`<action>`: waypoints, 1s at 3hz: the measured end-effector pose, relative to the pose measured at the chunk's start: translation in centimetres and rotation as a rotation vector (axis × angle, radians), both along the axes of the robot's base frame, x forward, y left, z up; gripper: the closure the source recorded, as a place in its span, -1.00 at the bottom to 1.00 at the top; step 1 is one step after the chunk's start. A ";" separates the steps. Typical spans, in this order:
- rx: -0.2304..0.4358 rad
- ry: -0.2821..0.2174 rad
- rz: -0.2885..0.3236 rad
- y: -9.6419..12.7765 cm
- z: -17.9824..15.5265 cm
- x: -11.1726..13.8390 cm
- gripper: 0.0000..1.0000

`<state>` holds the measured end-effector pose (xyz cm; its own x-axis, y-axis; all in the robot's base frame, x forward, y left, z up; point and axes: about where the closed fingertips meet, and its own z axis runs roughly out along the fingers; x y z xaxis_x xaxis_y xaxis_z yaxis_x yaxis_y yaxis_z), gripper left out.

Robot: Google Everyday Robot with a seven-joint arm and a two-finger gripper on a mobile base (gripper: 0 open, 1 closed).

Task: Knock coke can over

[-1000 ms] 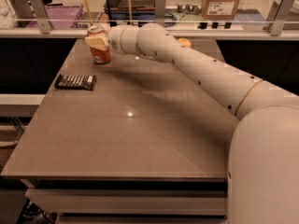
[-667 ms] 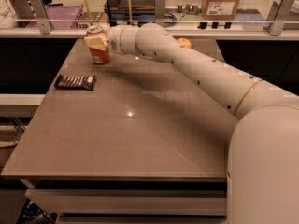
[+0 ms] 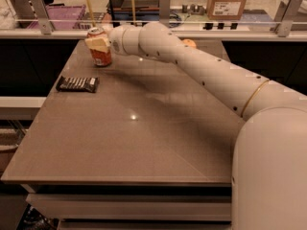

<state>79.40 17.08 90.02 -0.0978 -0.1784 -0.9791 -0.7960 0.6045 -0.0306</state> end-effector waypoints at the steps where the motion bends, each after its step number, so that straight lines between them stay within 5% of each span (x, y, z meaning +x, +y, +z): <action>1: -0.041 0.016 -0.026 -1.4 0.6 -0.3 1.00; 3: -0.107 0.033 -0.079 -6.1 1.8 -0.9 1.00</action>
Offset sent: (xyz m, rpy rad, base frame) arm -0.0092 -0.0721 0.0280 -0.1371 0.0337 -0.1096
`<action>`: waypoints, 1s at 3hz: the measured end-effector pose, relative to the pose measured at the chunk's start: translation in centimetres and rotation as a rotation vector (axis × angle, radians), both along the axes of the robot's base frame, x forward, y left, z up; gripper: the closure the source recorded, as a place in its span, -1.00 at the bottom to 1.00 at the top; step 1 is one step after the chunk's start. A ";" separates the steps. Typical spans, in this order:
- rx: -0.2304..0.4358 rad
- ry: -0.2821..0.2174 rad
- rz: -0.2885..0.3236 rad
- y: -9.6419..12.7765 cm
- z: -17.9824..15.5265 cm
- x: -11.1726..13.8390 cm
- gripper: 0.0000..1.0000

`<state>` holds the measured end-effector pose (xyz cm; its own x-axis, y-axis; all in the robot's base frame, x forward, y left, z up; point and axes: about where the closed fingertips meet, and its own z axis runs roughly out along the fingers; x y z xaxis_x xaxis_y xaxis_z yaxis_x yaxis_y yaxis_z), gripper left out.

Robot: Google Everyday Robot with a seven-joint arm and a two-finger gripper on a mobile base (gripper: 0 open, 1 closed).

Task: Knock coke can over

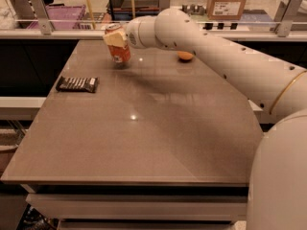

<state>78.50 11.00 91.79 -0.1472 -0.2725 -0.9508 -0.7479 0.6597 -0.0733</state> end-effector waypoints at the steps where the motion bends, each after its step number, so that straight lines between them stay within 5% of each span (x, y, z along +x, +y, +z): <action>1: -0.039 0.007 -0.026 -2.3 0.9 -0.6 1.00; 3: -0.169 0.061 -0.086 -5.8 2.6 -1.8 1.00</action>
Offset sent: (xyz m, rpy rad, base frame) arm -0.0184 -0.0785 0.0349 -0.1836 0.0568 -0.1140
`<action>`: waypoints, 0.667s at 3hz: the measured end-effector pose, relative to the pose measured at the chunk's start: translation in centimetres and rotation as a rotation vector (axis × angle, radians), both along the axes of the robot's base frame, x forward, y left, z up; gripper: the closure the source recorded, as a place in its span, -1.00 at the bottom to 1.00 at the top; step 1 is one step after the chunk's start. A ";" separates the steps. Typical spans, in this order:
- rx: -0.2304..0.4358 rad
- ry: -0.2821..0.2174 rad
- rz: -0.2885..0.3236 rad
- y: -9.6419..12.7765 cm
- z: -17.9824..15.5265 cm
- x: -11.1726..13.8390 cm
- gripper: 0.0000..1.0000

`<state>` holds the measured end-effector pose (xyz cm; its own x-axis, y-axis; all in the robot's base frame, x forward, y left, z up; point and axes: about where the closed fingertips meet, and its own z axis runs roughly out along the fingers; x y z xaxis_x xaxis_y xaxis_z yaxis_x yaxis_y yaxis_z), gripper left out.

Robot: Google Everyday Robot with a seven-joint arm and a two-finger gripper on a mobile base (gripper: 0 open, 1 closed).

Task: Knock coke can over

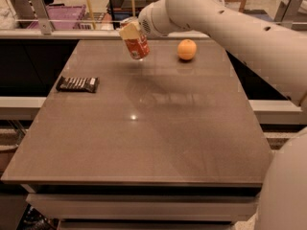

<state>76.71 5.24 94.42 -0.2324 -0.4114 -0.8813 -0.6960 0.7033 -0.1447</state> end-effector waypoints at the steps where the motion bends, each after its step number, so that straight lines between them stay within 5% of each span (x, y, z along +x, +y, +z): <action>1: -0.063 0.047 -0.022 -0.8 -0.2 -0.3 1.00; 2: -0.125 0.130 -0.024 -1.0 -1.7 -0.4 1.00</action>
Offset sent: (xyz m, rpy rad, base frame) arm -0.0039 -0.0165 -0.0294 -0.1747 0.1985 -0.0273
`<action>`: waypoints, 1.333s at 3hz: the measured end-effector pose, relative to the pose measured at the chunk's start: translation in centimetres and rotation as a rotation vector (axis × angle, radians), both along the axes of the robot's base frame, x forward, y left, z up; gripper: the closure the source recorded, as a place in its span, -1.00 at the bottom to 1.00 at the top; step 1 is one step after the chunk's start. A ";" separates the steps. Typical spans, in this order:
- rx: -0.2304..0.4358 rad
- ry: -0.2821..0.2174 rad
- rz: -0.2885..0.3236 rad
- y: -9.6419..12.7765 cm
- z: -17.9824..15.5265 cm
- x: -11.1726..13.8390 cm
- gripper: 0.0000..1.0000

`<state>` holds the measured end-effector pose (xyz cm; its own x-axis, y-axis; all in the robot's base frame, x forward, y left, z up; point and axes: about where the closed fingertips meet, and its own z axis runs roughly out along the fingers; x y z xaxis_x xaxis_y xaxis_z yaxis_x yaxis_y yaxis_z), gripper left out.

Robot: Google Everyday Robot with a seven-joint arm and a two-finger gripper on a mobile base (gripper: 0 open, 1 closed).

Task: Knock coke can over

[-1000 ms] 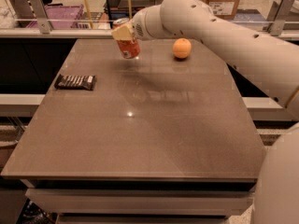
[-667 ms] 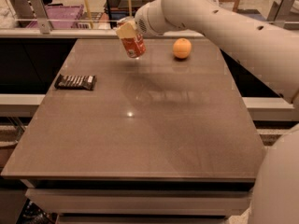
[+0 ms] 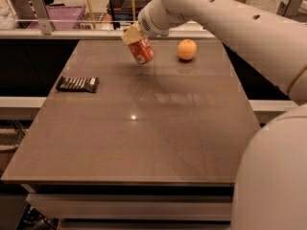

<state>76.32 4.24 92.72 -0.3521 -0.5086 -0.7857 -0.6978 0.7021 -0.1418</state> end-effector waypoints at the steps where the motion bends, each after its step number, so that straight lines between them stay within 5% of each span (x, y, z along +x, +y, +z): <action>1: -0.043 0.079 0.004 0.1 -1.5 -0.1 1.00; 3: -0.168 0.247 0.018 1.4 -4.4 -1.0 1.00; 4: -0.193 0.292 0.046 2.5 -5.4 -0.7 1.00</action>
Offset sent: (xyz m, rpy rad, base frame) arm -0.0132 0.0084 -0.0510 -0.2144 0.3074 0.0104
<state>75.64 6.79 87.30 -0.5208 -0.6589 -0.5428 -0.7590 0.6484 -0.0588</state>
